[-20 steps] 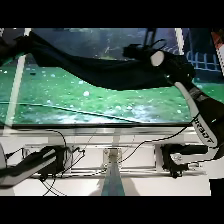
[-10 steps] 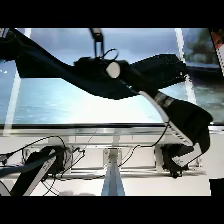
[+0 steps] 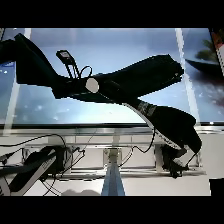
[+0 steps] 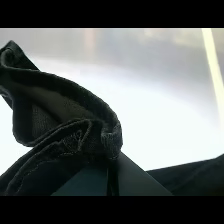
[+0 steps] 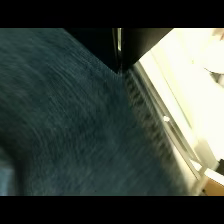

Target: Fold the clothes and pants, and hang the long-sleeved shirts on hangers.

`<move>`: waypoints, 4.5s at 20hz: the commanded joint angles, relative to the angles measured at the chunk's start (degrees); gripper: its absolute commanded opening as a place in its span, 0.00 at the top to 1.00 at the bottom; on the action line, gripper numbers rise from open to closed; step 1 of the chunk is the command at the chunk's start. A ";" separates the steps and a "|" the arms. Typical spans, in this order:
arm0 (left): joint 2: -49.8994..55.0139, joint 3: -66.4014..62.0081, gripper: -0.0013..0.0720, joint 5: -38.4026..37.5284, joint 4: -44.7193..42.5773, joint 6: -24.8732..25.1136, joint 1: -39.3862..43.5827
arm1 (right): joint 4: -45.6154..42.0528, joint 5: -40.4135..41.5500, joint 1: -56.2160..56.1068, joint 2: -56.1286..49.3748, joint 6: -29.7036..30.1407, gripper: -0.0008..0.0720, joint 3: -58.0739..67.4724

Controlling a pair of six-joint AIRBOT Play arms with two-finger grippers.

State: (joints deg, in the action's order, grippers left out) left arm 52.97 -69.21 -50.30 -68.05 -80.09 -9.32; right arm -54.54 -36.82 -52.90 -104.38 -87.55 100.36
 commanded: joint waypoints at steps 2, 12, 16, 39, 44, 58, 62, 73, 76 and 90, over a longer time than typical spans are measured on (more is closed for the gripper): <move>6.56 -0.02 0.95 11.02 7.50 0.02 0.09 | -11.61 -1.84 6.34 1.42 0.17 0.95 0.35; 23.69 -0.02 0.95 7.63 21.00 12.20 31.76 | -11.72 -14.75 37.44 9.25 -0.13 0.95 0.35; 33.29 -0.02 0.65 8.31 20.22 12.15 45.62 | -11.72 -21.55 42.73 9.27 -0.15 0.95 0.35; 22.58 28.63 0.30 0.83 29.03 12.07 1.53 | -11.65 -23.50 42.56 8.83 -0.07 0.95 0.33; 24.85 33.46 0.29 8.57 37.24 19.04 5.53 | -11.74 -22.77 40.52 8.28 -0.04 0.95 0.28; 12.61 9.14 0.95 -18.12 12.50 6.73 3.15 | -4.39 -21.00 23.32 -2.27 -2.01 0.95 -4.85; 5.55 -1.18 0.95 -30.62 7.37 5.95 -1.44 | 13.51 -9.14 13.05 -5.81 -3.26 0.95 -4.83; 7.48 -3.39 0.95 -21.81 18.62 2.51 2.69 | -3.85 -11.80 15.56 -2.01 -2.86 0.95 0.42; 13.05 -3.39 0.95 -14.53 22.56 4.48 11.52 | -9.73 -21.53 26.93 1.57 -2.82 0.95 0.42; 41.72 -7.89 0.20 41.88 23.12 6.80 54.18 | -11.17 -33.97 53.92 6.75 -2.80 0.95 0.33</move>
State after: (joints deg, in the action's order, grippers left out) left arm 91.33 -76.09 -16.29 -43.66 -73.06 41.78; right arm -64.58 -70.24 -0.45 -97.80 -90.41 100.71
